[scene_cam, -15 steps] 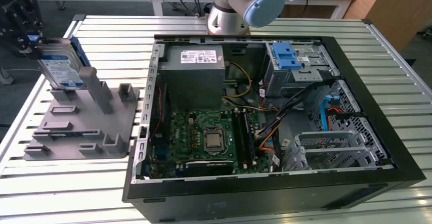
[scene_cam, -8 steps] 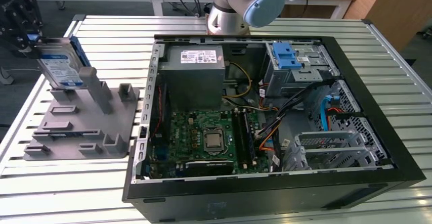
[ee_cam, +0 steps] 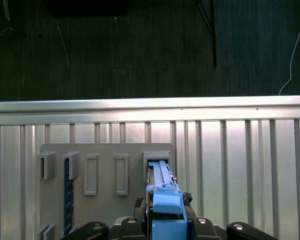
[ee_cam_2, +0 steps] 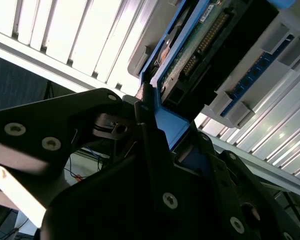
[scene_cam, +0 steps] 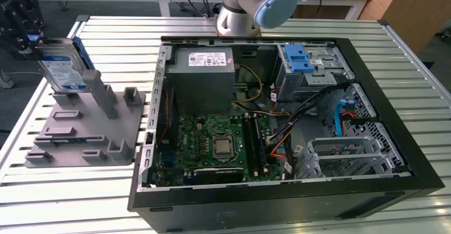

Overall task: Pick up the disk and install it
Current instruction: 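Pick up the disk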

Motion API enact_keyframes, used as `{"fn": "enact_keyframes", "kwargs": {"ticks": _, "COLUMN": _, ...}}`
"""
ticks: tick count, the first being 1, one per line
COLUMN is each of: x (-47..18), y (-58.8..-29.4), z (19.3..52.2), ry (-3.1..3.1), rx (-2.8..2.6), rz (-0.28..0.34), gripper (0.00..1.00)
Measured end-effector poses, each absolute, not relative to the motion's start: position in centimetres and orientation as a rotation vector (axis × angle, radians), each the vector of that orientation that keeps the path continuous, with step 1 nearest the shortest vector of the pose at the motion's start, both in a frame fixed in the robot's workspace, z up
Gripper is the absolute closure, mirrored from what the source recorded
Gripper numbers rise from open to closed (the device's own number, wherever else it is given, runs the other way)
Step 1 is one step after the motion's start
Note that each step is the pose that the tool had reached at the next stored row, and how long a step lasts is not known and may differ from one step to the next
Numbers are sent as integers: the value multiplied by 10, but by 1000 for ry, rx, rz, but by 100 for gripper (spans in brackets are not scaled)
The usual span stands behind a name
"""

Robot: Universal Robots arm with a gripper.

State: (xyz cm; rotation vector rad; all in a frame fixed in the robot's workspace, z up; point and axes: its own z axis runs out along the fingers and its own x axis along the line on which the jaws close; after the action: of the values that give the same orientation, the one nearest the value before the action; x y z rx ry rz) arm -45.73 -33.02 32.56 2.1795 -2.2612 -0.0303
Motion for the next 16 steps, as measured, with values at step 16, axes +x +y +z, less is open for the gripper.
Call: {"fn": "enact_keyframes", "kwargs": {"ticks": 16, "x": -457, "y": -330, "z": 329, "ry": -2261, "rx": 2179, "rz": -30, "gripper": 64}}
